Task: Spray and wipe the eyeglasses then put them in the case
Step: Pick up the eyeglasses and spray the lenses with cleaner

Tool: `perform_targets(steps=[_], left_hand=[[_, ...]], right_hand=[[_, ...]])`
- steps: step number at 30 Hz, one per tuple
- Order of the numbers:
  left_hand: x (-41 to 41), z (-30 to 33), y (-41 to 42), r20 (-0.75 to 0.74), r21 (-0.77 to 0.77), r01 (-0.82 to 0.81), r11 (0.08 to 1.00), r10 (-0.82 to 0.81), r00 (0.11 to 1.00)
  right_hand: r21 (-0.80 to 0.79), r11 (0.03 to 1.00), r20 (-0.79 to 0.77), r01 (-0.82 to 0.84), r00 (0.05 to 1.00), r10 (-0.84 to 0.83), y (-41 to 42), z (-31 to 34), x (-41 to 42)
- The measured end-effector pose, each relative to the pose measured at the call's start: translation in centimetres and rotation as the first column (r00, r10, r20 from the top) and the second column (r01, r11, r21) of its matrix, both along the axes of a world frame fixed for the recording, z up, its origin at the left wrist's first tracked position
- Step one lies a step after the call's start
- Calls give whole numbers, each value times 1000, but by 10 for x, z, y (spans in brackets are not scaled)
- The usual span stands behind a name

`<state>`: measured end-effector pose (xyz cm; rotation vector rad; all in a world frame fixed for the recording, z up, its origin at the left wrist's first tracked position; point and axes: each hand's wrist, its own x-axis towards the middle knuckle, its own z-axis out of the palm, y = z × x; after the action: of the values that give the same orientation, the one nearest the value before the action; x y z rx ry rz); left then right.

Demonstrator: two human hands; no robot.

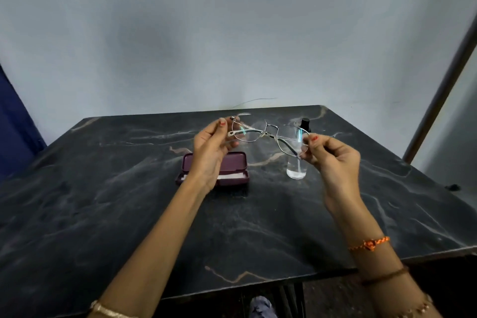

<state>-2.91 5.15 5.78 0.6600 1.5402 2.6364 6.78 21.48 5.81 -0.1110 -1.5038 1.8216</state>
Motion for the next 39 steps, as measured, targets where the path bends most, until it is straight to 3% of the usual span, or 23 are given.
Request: perform_targets(steps=[5,13,16,19,21,24,32,39], left_hand=[[-12,21,-7,-54,166,94,982,-87,995],[-30,26,-21,75,436,151,887,-203,976],[-36,31,-20,89,497,145,856,-216,972],[-42,36,-14,81,580,164,798,-257,963],[-46,41,-9,77,585,174,792,-268,960],[-52,46,-5,63,537,162,828,-231,971],[-69,63,-6,-121,396,9,918,43,992],[-75,60,-1,-265,278,-90,956,166,950]], right_hand=[[106,991,-49,-76,995,81,-3,22,-10],[201,966,-72,-164,981,181,-22,28,-41],[163,969,-99,-187,974,205,-23,30,-55],[23,957,-117,-288,950,289,-23,33,-70],[-42,936,-132,-350,930,342,-22,38,-77],[9,937,-165,-349,924,346,-16,45,-84],[388,915,-207,-110,957,202,6,66,-97],[451,888,-292,89,955,52,17,66,-109]])
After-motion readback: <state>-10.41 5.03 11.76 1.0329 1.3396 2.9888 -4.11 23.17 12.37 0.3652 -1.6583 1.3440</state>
